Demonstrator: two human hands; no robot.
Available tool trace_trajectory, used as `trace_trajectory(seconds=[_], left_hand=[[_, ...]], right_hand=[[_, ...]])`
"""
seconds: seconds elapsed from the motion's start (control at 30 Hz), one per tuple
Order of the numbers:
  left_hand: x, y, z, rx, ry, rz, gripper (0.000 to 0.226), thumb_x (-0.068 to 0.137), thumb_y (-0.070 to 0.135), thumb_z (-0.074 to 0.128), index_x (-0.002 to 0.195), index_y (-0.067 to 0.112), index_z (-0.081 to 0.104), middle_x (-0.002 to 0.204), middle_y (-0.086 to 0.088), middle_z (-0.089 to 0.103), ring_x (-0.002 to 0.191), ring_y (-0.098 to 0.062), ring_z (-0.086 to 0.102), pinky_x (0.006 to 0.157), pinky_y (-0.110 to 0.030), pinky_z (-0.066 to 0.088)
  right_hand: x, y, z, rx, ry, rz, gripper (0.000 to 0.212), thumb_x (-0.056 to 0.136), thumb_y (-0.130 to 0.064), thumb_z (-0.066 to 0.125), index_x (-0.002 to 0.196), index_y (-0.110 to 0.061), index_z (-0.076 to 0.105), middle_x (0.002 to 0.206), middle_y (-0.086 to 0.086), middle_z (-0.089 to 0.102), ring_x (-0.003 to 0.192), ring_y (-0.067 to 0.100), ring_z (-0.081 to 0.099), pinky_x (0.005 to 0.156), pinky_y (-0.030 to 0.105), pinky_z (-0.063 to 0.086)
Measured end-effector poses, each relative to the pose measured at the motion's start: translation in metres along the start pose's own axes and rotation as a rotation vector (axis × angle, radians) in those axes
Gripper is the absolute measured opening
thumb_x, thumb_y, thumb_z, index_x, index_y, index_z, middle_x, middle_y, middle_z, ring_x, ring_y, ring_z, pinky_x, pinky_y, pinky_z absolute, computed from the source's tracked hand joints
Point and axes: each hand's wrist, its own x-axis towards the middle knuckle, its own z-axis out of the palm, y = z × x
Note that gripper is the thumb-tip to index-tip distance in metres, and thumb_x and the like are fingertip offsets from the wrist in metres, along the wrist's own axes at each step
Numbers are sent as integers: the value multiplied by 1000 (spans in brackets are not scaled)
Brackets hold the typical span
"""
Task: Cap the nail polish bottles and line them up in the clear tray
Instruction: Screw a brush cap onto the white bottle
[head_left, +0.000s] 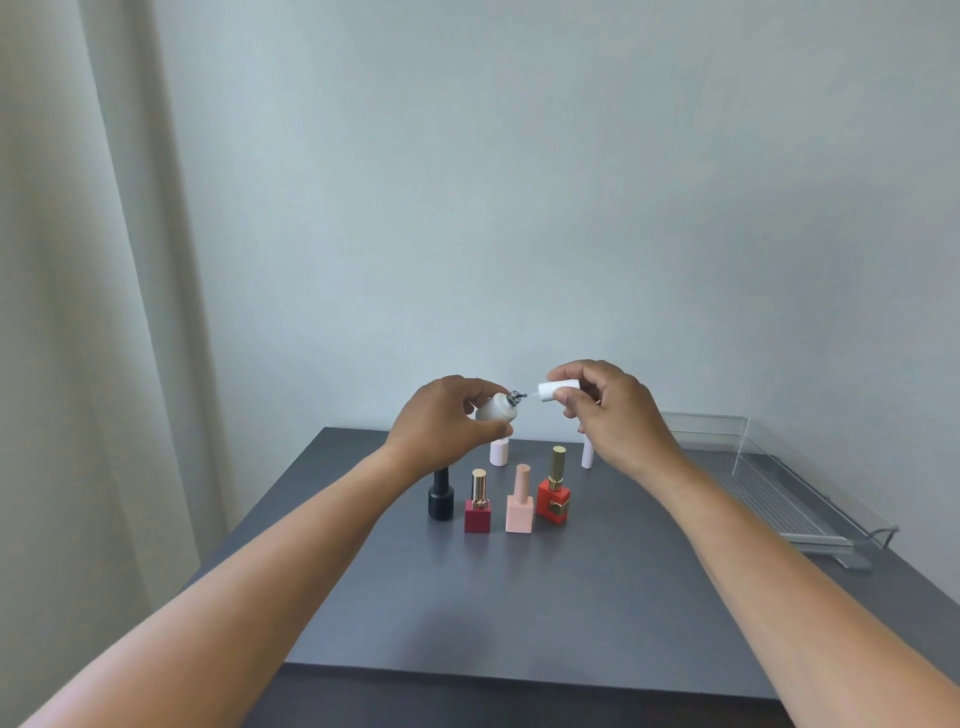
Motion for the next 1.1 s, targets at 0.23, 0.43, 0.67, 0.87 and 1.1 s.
trace_trajectory(seconds=[0.23, 0.43, 0.67, 0.87, 1.1], left_hand=[[1, 1, 2, 17, -1, 48, 33, 76, 30, 79, 106, 42, 71, 99, 9, 62, 93, -6, 59, 81, -26, 49], [3, 5, 7, -4, -6, 59, 39, 76, 27, 81, 111, 38, 70, 94, 12, 63, 87, 2, 60, 74, -14, 42], [1, 4, 10, -103, 10, 9, 32, 71, 24, 86, 96, 33, 68, 87, 23, 68, 78, 15, 60, 66, -2, 43], [-2, 6, 10, -110, 4, 27, 31, 72, 23, 85, 91, 38, 67, 85, 23, 69, 77, 15, 61, 66, -2, 42], [-3, 10, 10, -58, -23, 53, 31, 73, 24, 82, 85, 45, 62, 86, 24, 69, 80, 4, 62, 72, -19, 51]], right_hand=[[2, -7, -1, -157, -14, -135, 26, 97, -13, 56, 117, -22, 70, 88, -2, 49, 77, 1, 49, 68, 1, 33], [1, -11, 3, -12, 23, -75, 27, 88, -7, 66, 112, -20, 68, 88, -11, 61, 82, 2, 60, 79, 22, 50], [4, -9, -1, 90, 3, 47, 16, 84, -8, 73, 95, -19, 70, 84, -3, 70, 75, 14, 68, 73, 32, 58], [5, -3, -3, -45, -22, 89, 27, 87, -42, 67, 78, -16, 66, 76, 7, 68, 73, 29, 67, 68, 40, 55], [6, -5, -6, -228, -61, 165, 74, 84, -78, 37, 55, -15, 62, 53, 4, 67, 51, 27, 65, 58, 37, 55]])
